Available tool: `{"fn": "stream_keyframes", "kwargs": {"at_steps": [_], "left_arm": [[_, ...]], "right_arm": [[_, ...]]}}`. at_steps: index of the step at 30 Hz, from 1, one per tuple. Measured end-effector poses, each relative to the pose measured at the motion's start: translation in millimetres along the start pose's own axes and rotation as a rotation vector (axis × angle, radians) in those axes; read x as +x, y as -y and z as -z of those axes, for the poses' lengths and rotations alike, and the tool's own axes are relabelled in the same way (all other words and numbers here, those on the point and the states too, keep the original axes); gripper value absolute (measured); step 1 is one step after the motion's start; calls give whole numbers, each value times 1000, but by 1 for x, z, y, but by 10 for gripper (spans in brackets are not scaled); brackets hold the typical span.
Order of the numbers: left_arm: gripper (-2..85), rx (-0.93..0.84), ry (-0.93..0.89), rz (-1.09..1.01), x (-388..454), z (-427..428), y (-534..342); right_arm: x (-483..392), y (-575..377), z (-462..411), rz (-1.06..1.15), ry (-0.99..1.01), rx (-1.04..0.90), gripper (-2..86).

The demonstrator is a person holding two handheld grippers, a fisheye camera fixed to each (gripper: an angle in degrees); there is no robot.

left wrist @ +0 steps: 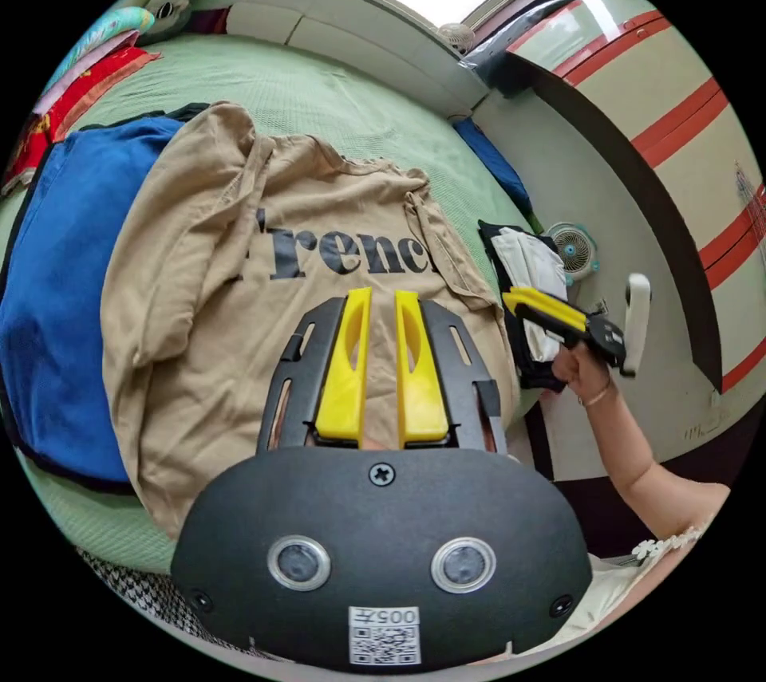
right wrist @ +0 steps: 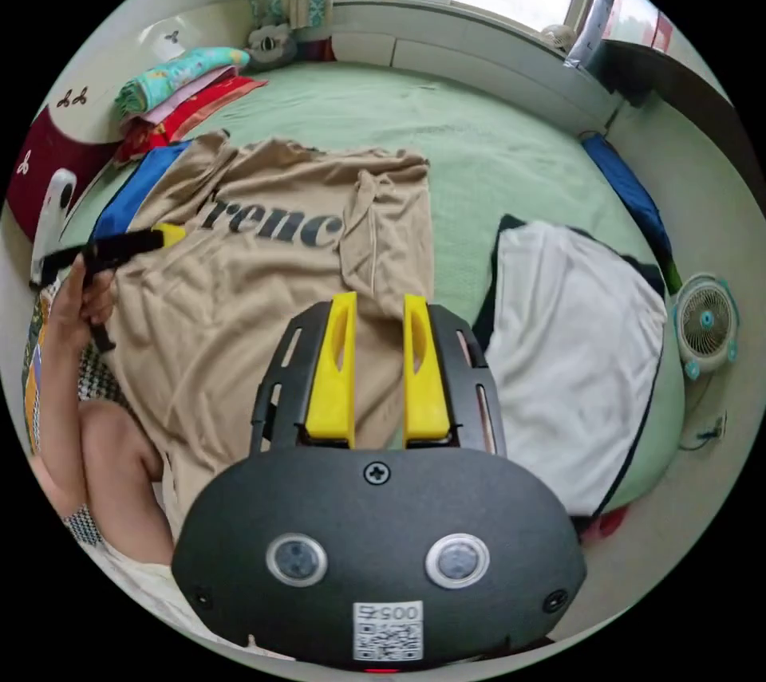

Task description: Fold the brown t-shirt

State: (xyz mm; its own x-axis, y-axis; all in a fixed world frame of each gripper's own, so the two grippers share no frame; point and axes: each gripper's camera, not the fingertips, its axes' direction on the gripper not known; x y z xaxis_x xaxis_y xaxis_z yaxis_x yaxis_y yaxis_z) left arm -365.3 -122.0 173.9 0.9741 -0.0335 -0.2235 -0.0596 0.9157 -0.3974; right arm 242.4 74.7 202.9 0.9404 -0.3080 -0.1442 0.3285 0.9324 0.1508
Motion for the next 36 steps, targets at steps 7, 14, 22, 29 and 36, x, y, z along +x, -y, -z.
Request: {"fn": "stream_keyframes", "kwargs": {"at_steps": [7, 14, 22, 29, 36], "left_arm": [[65, -21, 214, -110, 39, 17, -46], [74, 131, 251, -188, 95, 91, -81], [99, -21, 442, 32, 43, 75, -162], [114, -24, 488, 189, 12, 58, -187], [116, -86, 565, 166, 15, 37, -190]], "right_arm": [[-5, -157, 63, -147, 110, 86, 80], [-12, -217, 89, -151, 73, 70, 77], [1, -219, 62, -272, 184, -10, 79], [-7, -210, 44, -244, 119, -73, 71], [-15, -207, 45, -217, 31, -132, 57]]}}
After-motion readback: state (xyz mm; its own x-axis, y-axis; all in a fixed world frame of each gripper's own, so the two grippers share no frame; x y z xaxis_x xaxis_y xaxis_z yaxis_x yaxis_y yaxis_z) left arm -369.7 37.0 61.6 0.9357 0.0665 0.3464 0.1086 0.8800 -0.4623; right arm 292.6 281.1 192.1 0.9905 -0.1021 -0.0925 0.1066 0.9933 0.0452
